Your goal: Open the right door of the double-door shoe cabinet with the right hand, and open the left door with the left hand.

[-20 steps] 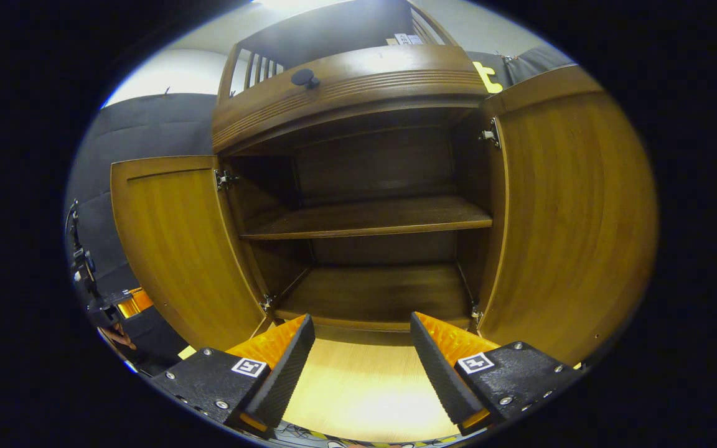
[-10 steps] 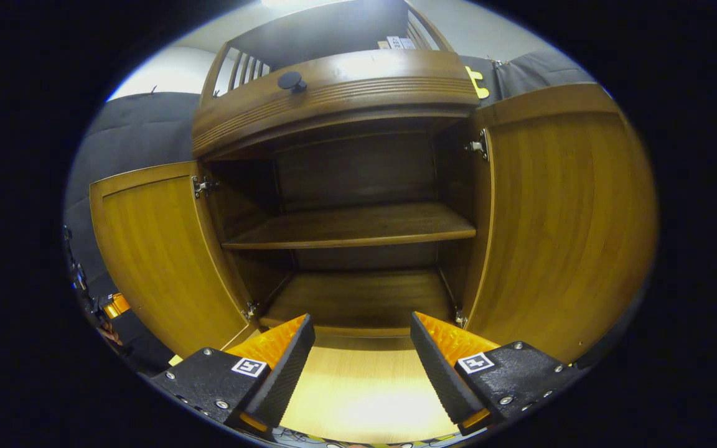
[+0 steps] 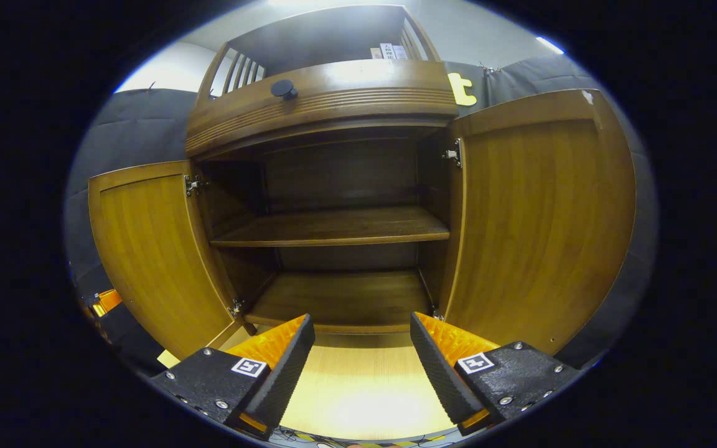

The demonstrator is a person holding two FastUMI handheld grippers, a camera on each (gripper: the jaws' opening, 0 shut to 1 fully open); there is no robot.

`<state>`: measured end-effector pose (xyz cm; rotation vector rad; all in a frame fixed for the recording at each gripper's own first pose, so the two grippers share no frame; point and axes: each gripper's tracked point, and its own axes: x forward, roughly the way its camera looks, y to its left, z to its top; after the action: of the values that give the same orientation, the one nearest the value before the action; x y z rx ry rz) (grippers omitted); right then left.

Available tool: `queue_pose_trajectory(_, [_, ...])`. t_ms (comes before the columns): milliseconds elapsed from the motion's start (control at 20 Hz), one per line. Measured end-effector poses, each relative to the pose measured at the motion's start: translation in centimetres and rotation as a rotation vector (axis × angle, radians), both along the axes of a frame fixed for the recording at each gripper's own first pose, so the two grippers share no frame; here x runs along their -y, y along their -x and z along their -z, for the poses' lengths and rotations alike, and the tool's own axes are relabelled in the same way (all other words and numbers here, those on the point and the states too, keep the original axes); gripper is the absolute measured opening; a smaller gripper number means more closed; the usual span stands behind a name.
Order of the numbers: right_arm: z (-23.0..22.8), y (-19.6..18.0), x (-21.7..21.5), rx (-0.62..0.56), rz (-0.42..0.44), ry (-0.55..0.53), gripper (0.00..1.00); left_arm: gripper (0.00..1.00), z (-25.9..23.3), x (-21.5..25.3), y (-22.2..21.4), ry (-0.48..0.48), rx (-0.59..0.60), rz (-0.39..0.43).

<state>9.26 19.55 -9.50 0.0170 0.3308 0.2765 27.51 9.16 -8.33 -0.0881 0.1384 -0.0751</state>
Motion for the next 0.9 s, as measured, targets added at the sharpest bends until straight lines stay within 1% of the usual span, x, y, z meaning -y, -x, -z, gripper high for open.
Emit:
queue_pose_trajectory(50, [0.0,-0.1,0.5,0.004,0.0,-0.003,0.95,0.01,-0.9,0.2,0.5,0.0,0.01,-0.013])
queue_pose_trajectory(100, [-0.1,-0.3,1.0,0.009,-0.002,-0.007,0.95,0.05,-1.9,0.5,1.1,-0.002,0.023,-0.031])
queue_pose_trajectory(150, [-0.2,-0.5,1.5,0.016,-0.006,-0.01,0.95,0.05,-3.0,0.8,1.8,-0.008,0.037,-0.048])
queue_pose_trajectory(200, [-0.4,-0.5,2.1,0.024,-0.012,-0.013,0.92,0.05,-4.1,1.3,2.4,-0.018,0.05,-0.064])
queue_pose_trajectory(250, [-0.9,-0.4,2.9,0.04,-0.014,-0.015,0.92,0.05,-5.2,1.5,3.1,-0.028,0.061,-0.083])
queue_pose_trajectory(300, [-1.5,-0.4,3.8,0.068,-0.012,-0.013,0.92,0.01,-6.2,2.3,4.1,-0.033,0.071,-0.097])
queue_pose_trajectory(350, [-2.3,-0.2,4.8,0.103,-0.011,-0.005,0.95,0.0,-6.9,3.2,5.2,-0.036,0.08,-0.118])
queue_pose_trajectory(400, [-3.0,0.0,5.6,0.14,-0.013,0.001,0.92,0.05,-7.6,4.3,5.7,-0.032,0.089,-0.13])
queue_pose_trajectory(450, [-3.4,0.5,6.3,0.165,-0.021,0.008,0.92,0.01,-8.3,5.7,6.1,-0.021,0.098,-0.138])
queue_pose_trajectory(500, [-3.3,1.0,6.8,0.175,-0.034,0.013,0.92,0.15,-8.7,7.5,6.3,-0.002,0.102,-0.155])
queue_pose_trajectory(650, [-1.6,2.8,7.7,0.139,-0.091,-0.003,0.92,0.58,-8.9,11.2,7.3,0.052,0.141,-0.212])
queue_pose_trajectory(700, [-1.2,3.2,8.2,0.141,-0.099,-0.013,0.92,0.72,-8.9,12.4,7.6,0.073,0.161,-0.217])
queue_pose_trajectory(750, [-1.1,3.7,8.6,0.15,-0.101,-0.019,0.96,0.86,-8.8,13.5,7.8,0.092,0.164,-0.222])
queue_pose_trajectory(800, [-0.7,4.2,9.2,0.155,-0.091,-0.014,0.95,1.0,-8.5,14.4,8.0,0.105,0.155,-0.222])
queue_pose_trajectory(900, [-0.7,5.1,10.5,0.183,-0.076,-0.001,0.95,1.0,-9.0,16.1,8.4,0.09,0.155,-0.203])
